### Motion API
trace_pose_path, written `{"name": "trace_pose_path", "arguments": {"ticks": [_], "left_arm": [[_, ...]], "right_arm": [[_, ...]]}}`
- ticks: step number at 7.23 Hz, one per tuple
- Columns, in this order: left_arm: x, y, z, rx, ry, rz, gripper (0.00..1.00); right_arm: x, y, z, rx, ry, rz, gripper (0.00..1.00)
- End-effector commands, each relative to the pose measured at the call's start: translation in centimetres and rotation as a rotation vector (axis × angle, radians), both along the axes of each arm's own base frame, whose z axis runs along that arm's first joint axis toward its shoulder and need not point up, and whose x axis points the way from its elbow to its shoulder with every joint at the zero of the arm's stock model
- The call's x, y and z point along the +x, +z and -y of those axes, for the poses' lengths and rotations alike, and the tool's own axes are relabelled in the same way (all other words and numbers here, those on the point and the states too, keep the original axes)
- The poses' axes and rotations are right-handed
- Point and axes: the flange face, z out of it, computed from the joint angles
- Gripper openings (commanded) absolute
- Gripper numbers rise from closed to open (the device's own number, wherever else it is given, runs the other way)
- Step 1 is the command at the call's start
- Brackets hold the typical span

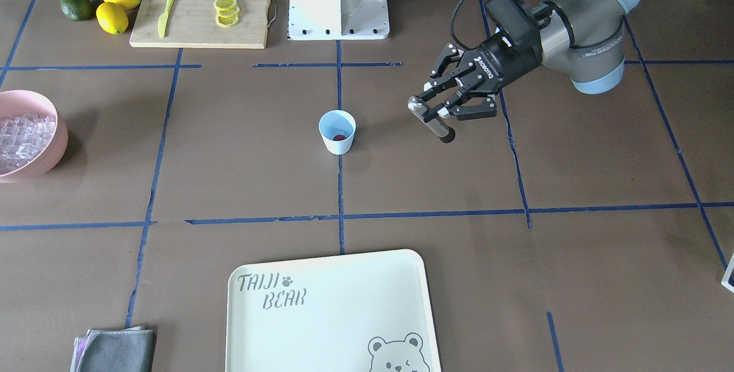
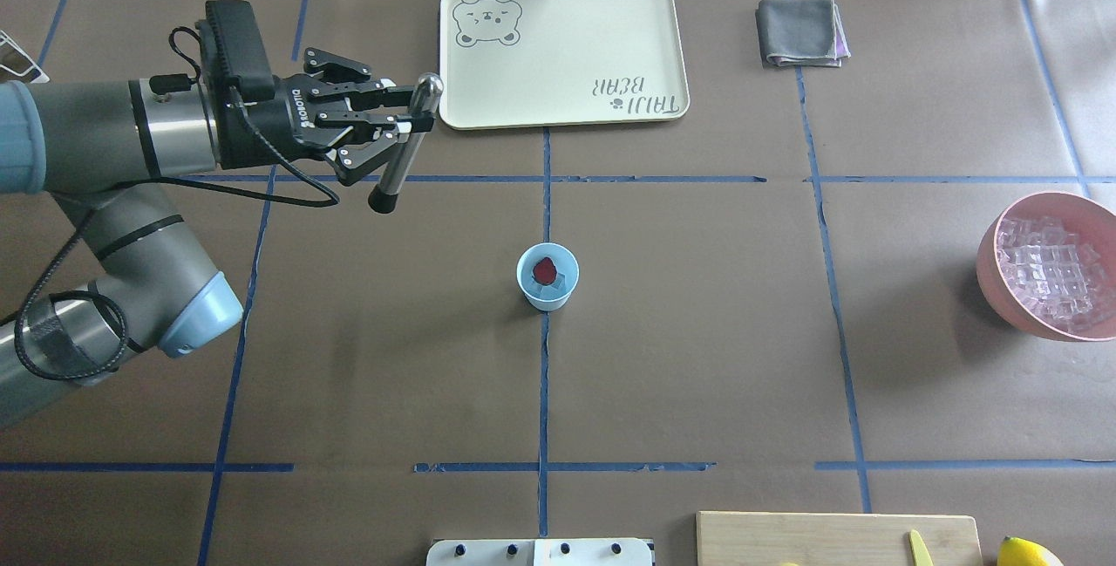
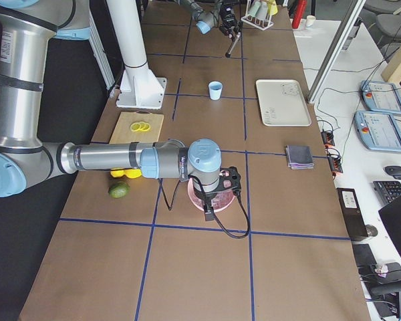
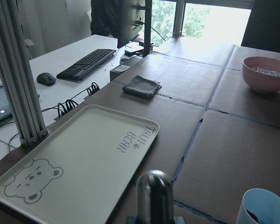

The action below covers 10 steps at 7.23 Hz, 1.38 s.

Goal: Mash ice and strawberries in cup
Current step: 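Lift the metal rod with the left gripper and carry it over the cup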

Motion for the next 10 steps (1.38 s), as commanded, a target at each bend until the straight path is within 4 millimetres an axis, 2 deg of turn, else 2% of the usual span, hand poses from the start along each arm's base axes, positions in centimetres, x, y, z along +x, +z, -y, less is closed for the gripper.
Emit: {"name": "trace_pose_path", "arguments": {"ticks": [1,2,3,4,5,6,7,9,10], "left_arm": [[6.6,-3.4,-6.4,0.005,-0.091,-0.168,0.0],[7.7,-3.5,-7.6,0.064,-0.147,-0.155,0.0],[7.9,-3.5,-8.8,0.11,-0.142,-0.206,0.0],[8.5,-2.5,-9.5,0.123,-0.139,-0.264,0.0],[9.3,-1.3,-9.0,0.122,-0.164,-0.303,0.0],[10.6,-1.0,-8.7,0.118,-0.19,-0.355,0.0],[11.9,-0.4,-9.6,0.096,-0.193,-0.363,0.0],[12.5,0.1,-10.3,0.093,-0.189,-0.362,0.0],[14.1,1.0,-11.7,0.121,-0.206,-0.367,0.0]], "right_arm": [[0.0,-0.1,0.0,0.003,0.0,0.0,1.0],[0.0,-0.1,0.0,0.003,0.0,0.0,1.0],[0.0,-0.1,0.0,0.003,0.0,0.0,1.0],[0.0,-0.2,0.0,0.004,0.0,0.0,1.0],[0.0,-0.1,0.0,0.003,0.0,0.0,1.0],[0.0,-0.1,0.0,0.004,-0.001,-0.002,1.0],[0.0,0.0,-0.1,0.002,-0.001,-0.002,1.0],[0.0,0.0,0.0,0.002,-0.001,-0.003,1.0],[0.0,0.0,-0.1,0.001,-0.001,-0.003,1.0]]}}
